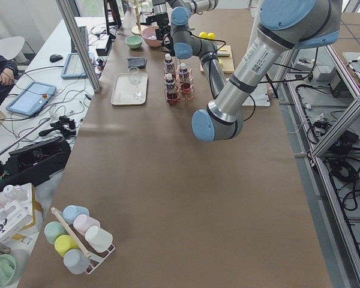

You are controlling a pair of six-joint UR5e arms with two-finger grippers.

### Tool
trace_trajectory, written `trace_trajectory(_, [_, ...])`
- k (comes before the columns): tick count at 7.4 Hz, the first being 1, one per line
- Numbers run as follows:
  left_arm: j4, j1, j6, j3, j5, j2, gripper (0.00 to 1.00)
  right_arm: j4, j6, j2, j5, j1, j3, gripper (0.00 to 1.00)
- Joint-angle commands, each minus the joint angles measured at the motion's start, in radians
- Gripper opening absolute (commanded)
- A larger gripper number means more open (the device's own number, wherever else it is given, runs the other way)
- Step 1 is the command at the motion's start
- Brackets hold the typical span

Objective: Take tea from basket to plate

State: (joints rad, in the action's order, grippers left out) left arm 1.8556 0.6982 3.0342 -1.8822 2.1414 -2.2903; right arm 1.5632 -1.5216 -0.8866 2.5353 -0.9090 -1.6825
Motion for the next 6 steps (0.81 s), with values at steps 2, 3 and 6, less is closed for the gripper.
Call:
trace_trajectory(2, [0.001, 0.001, 0.0, 0.002, 0.0, 0.0, 0.0, -0.195, -0.238, 0.116, -0.042, 0.048, 0.208, 0.99])
trace_trajectory(3, [0.002, 0.0, 0.0, 0.002, 0.0, 0.002, 0.0, -0.196, -0.239, 0.12, -0.056, 0.064, 0.214, 0.99])
trace_trajectory(6, [0.016, 0.001, 0.0, 0.011, 0.0, 0.0, 0.0, -0.196, -0.262, 0.092, -0.053, 0.079, 0.182, 0.99])
